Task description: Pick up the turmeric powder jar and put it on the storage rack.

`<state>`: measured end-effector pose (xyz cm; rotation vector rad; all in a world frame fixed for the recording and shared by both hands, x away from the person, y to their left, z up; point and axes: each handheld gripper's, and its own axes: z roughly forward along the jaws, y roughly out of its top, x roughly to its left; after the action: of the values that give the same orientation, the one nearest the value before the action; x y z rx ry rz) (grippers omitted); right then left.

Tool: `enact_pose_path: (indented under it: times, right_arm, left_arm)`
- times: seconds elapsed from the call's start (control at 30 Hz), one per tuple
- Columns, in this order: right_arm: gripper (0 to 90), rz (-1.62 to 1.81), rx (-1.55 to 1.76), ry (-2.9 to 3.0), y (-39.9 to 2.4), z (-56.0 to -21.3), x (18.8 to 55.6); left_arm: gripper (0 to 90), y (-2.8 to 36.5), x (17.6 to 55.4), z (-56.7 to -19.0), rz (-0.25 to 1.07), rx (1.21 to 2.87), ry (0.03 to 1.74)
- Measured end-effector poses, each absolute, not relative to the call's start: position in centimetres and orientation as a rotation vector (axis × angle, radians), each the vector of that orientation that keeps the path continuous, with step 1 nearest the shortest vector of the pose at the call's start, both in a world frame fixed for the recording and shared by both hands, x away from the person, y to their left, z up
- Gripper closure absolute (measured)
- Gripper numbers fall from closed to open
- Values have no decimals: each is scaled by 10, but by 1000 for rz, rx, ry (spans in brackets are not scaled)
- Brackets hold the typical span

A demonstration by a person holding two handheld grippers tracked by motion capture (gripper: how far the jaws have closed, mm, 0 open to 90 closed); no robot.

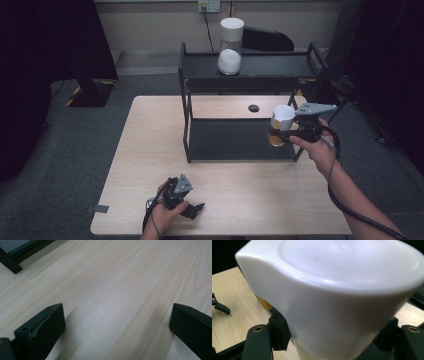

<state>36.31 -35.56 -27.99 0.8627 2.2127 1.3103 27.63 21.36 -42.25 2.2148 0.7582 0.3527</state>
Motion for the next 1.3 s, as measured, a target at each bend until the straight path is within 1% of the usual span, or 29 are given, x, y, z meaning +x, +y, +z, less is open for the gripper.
enact_pose_path:
  times: [0.7, 1.0, 1.3]
  right_arm:
    - [305, 1343, 878, 2149, -355, -217, 376]
    - [305, 1329, 864, 2145, -347, -185, 381]
    - [305, 1311, 849, 2176, -336, -164, 385]
  left_arm:
    - [0, 214, 276, -422, 353, 2215, 758]
    - [0, 214, 276, -422, 353, 2216, 758]
    - [0, 214, 276, -422, 353, 2216, 758]
